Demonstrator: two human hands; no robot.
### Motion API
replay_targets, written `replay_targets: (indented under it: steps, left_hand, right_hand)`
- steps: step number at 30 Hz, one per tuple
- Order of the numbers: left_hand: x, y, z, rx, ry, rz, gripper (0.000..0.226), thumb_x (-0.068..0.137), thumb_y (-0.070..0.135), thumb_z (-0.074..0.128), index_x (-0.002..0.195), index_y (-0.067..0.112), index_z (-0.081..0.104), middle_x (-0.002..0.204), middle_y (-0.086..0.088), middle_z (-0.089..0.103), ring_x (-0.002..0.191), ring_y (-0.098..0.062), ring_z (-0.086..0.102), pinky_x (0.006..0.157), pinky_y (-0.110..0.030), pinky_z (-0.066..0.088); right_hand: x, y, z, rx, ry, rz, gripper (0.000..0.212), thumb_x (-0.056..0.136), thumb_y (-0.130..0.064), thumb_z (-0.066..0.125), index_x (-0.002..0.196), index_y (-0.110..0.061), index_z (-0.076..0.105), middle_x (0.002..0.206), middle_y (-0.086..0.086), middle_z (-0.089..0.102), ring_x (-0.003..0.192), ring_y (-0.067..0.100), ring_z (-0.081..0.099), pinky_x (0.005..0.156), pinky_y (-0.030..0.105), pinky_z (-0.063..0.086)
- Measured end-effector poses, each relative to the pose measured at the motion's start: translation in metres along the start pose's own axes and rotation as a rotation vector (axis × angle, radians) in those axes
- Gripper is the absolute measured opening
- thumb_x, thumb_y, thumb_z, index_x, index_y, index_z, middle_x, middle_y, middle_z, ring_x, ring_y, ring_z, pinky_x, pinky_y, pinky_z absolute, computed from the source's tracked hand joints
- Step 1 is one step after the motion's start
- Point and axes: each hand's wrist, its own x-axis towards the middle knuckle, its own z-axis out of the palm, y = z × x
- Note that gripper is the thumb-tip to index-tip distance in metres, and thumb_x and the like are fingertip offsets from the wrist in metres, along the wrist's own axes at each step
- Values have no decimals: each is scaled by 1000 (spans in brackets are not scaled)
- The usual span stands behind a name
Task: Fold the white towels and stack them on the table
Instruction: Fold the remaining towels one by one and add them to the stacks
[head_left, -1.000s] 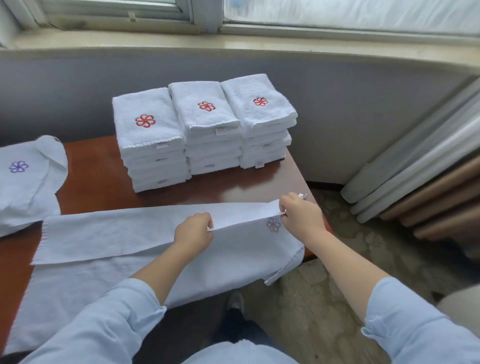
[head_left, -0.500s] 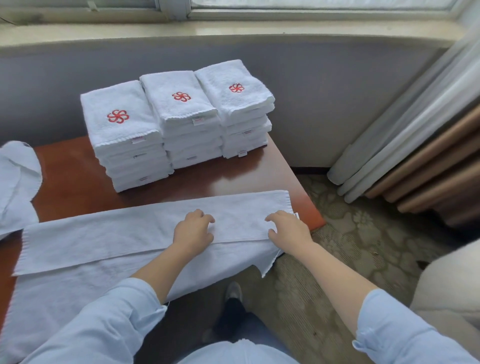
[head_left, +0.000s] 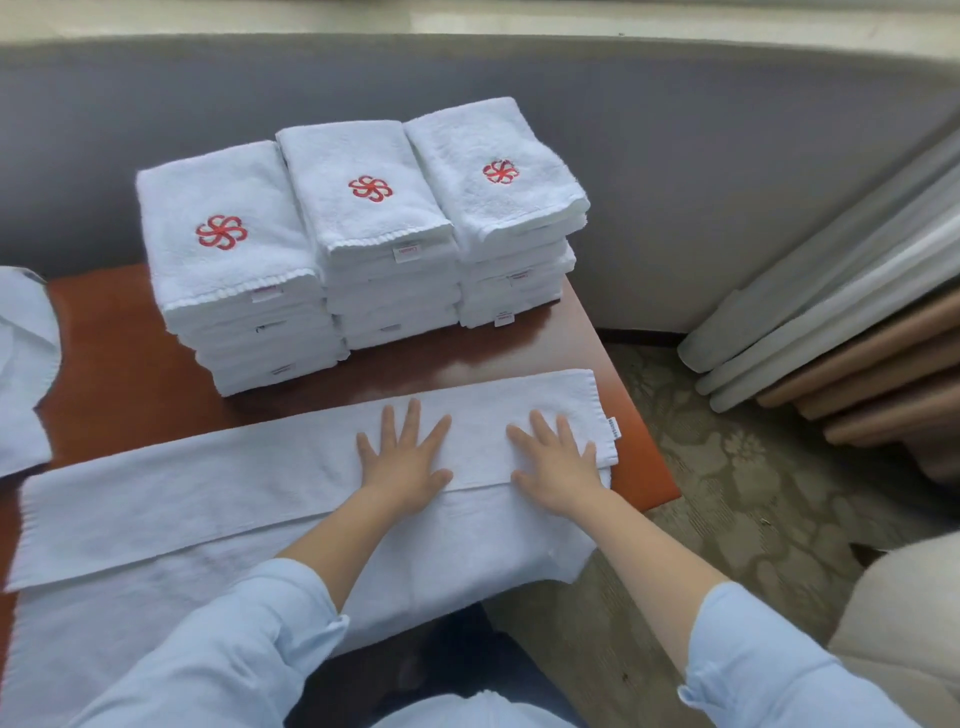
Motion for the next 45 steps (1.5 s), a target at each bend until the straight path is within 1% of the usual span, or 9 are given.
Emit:
replay_targets:
  steps: [9, 15, 19, 22, 27, 32, 38, 43, 45]
  left_hand:
    - [44, 0, -29, -62, -16, -58, 76, 97, 63, 34, 149, 48, -20, 155, 0, -39, 141, -38, -36, 110, -71, -10]
    - [51, 0, -33, -57, 16, -65, 76, 97, 63, 34, 150, 46, -18, 157, -1, -36, 143, -38, -33, 110, -70, -7]
    - [41, 3, -31, -44, 99, -39, 73, 99, 55, 39, 155, 40, -5, 162, -4, -24, 147, -34, -24, 115, -64, -3]
    - [23, 11, -22, -22, 148, 65, 66, 100, 47, 41, 156, 35, 8, 164, -6, -15, 150, -27, -19, 120, -55, -4]
    - [-13, 35, -2, -38, 117, 248, 56, 100, 37, 45, 153, 32, 27, 166, -5, -4, 152, -25, -10, 122, -43, -1]
    - [-50, 53, 15, -48, 47, 309, 52, 100, 33, 47, 151, 28, 34, 166, -5, 5, 152, -24, 3, 122, -39, 15]
    - [-78, 70, 32, -1, 44, 309, 60, 96, 33, 55, 151, 24, 33, 165, -8, 7, 152, -26, 6, 119, -39, 22]
    - [-81, 89, 33, 6, 91, 267, 55, 89, 28, 62, 140, 20, 45, 148, -7, 33, 137, -25, 33, 102, -38, 43]
    - [-79, 95, 31, 17, 109, 242, 56, 84, 26, 65, 136, 20, 46, 138, -3, 39, 126, -23, 40, 92, -35, 47]
  right_hand:
    - [55, 14, -44, -11, -20, -65, 82, 90, -27, 57, 153, -45, 9, 163, -14, -15, 147, 30, -27, 114, 65, -11]
    - [63, 13, -50, -49, 11, -91, 92, 79, -31, 67, 153, -40, 14, 163, -11, -9, 149, 31, -20, 116, 61, -7]
    - [40, 11, -35, -107, 203, -154, 65, 79, -17, 65, 139, -25, 41, 149, 2, 29, 144, 29, 20, 121, 46, 15]
    - [16, 21, -24, -185, 274, -215, 38, 80, -8, 57, 118, -17, 57, 117, 0, 49, 113, 23, 43, 100, 29, 32]
    - [-18, 34, -13, -433, 187, -113, 26, 88, -7, 44, 109, -17, 55, 106, 2, 55, 108, 26, 48, 112, 41, 22]
    - [-53, 51, -3, -489, 114, 91, 36, 89, -14, 47, 125, -19, 48, 127, 6, 49, 119, 29, 47, 117, 56, 16]
    - [-86, 65, 6, -439, 64, 226, 39, 92, -31, 48, 129, -19, 51, 139, 6, 43, 125, 27, 43, 117, 58, 14]
    - [-90, 71, 6, -424, 86, 81, 55, 93, -32, 50, 144, -17, 40, 165, 4, 2, 151, 26, 0, 120, 58, 3]
    - [-86, 76, 3, -480, 69, -11, 60, 91, -31, 56, 147, -17, 37, 165, 5, 0, 152, 27, -7, 121, 57, -1]
